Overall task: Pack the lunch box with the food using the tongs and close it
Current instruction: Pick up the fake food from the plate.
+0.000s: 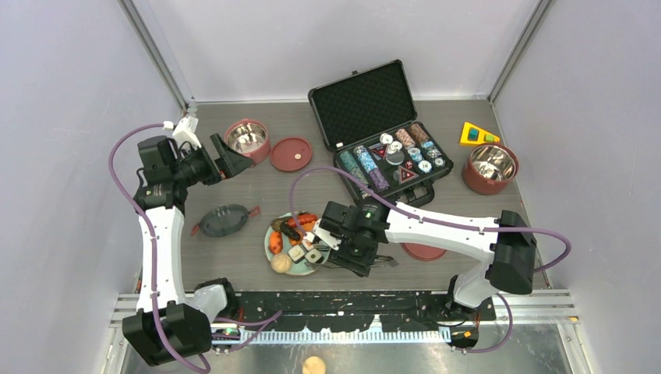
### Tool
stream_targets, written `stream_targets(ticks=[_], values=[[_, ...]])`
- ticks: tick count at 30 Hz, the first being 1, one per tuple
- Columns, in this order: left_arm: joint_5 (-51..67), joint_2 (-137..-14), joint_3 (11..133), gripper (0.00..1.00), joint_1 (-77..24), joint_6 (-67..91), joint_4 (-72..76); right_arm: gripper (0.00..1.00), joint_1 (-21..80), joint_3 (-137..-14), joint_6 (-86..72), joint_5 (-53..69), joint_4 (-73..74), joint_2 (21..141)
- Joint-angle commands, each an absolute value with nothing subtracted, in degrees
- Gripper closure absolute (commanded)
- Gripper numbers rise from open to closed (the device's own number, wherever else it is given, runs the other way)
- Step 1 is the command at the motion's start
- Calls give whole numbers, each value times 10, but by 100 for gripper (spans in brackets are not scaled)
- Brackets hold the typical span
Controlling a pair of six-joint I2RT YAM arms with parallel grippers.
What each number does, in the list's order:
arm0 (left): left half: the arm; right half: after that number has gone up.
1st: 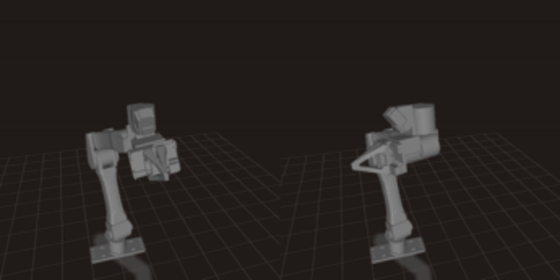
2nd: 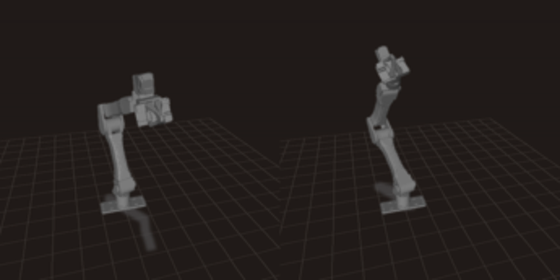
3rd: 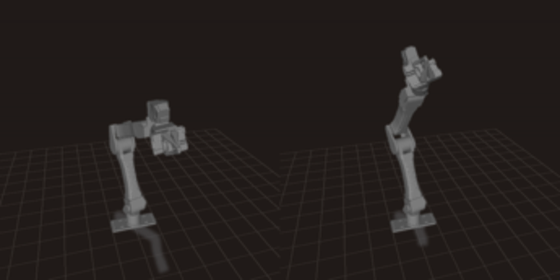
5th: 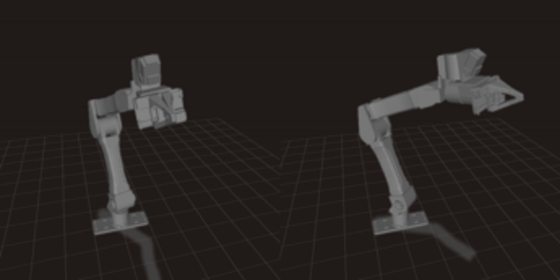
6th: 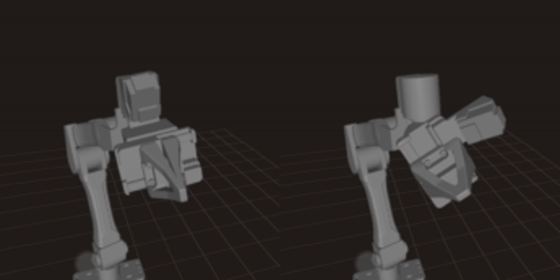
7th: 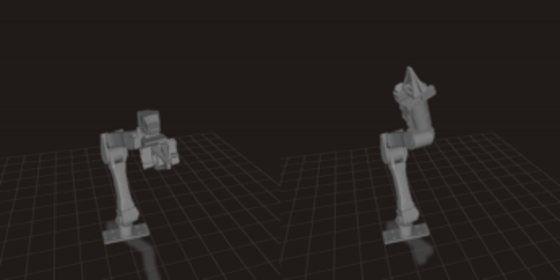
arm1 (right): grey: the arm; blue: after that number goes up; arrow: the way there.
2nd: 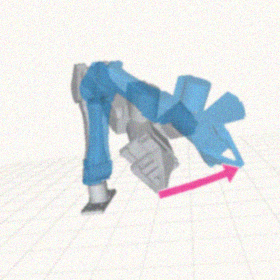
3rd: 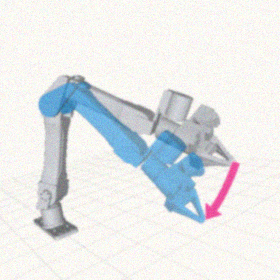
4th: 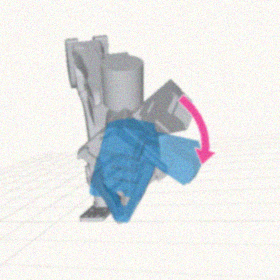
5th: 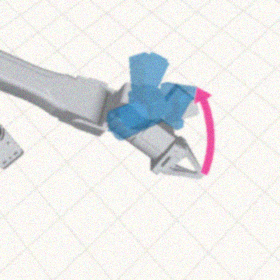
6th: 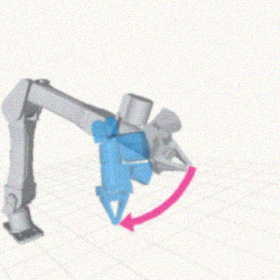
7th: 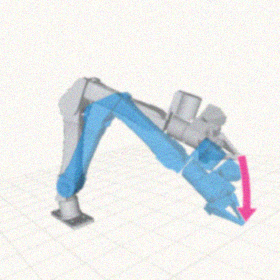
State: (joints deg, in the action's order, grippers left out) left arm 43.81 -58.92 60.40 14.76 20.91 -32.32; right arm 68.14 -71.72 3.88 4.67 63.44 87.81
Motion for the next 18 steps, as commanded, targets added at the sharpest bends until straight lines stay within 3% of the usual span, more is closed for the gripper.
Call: stream_targets(ticks=[1, 18], values=[[452, -582, 602, 1, 154, 218, -295, 48, 684, -748, 24, 73, 638, 883], [452, -583, 598, 1, 154, 223, -288, 54, 683, -748, 26, 56, 642, 893]])
